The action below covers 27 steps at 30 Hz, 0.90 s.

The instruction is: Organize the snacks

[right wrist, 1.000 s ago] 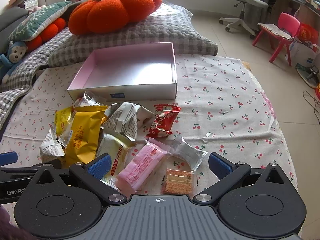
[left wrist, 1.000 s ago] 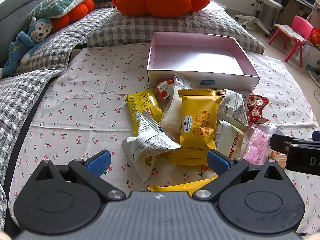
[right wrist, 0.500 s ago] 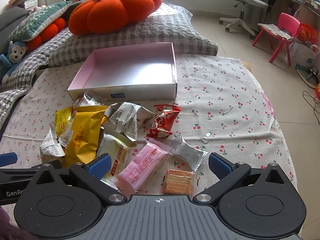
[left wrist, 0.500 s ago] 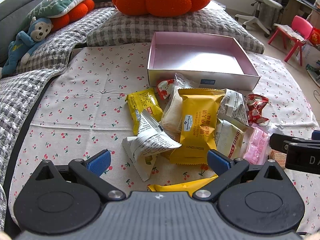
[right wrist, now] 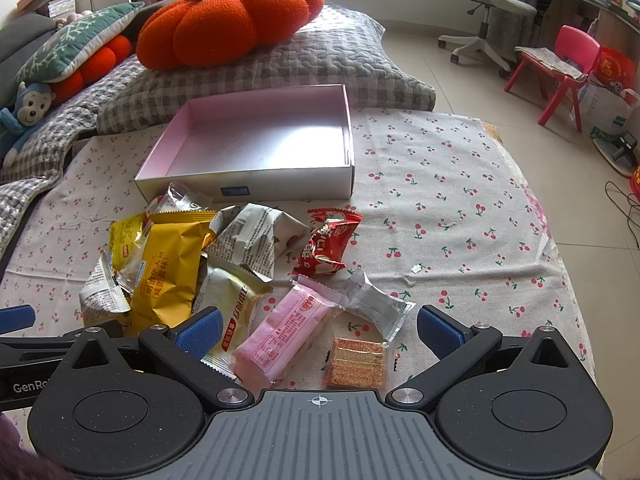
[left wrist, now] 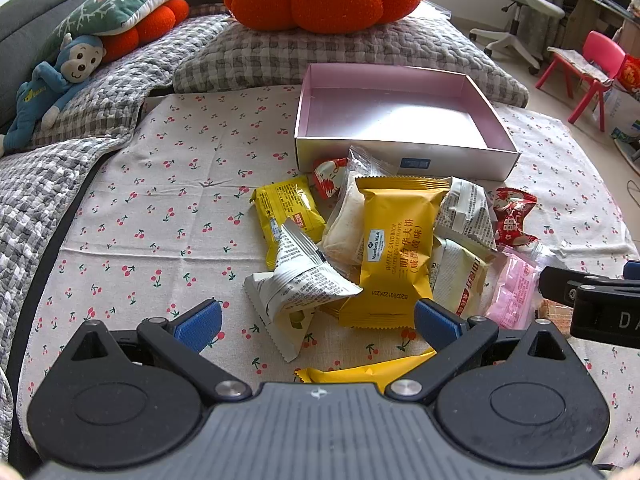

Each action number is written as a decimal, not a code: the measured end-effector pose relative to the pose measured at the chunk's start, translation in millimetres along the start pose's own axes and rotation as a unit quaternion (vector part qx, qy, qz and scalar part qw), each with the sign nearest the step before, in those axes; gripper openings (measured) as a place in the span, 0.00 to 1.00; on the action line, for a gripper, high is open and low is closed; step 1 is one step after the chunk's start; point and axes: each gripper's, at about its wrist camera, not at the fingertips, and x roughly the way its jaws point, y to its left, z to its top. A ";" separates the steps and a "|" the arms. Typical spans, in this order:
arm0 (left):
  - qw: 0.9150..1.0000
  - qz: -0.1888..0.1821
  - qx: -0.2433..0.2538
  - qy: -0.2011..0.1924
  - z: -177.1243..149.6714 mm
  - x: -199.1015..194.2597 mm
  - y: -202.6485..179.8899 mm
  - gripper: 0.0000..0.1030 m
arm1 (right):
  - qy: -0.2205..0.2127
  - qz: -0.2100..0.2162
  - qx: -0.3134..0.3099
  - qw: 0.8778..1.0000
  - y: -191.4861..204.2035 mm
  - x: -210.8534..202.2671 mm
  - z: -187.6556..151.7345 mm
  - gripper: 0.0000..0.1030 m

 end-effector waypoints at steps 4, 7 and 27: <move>1.000 0.000 0.000 0.000 -0.1 0.1 0.2 1.00 | 0.000 0.000 0.000 1.000 0.4 0.1 0.0 1.00; 1.000 0.000 0.000 0.000 -0.1 0.0 0.4 1.00 | 0.000 0.000 0.000 1.000 0.5 0.0 0.0 1.00; 1.000 -0.001 0.005 -0.002 -1.8 -0.8 -0.6 1.00 | 0.000 -0.004 0.002 1.000 -0.9 -0.1 -0.1 1.00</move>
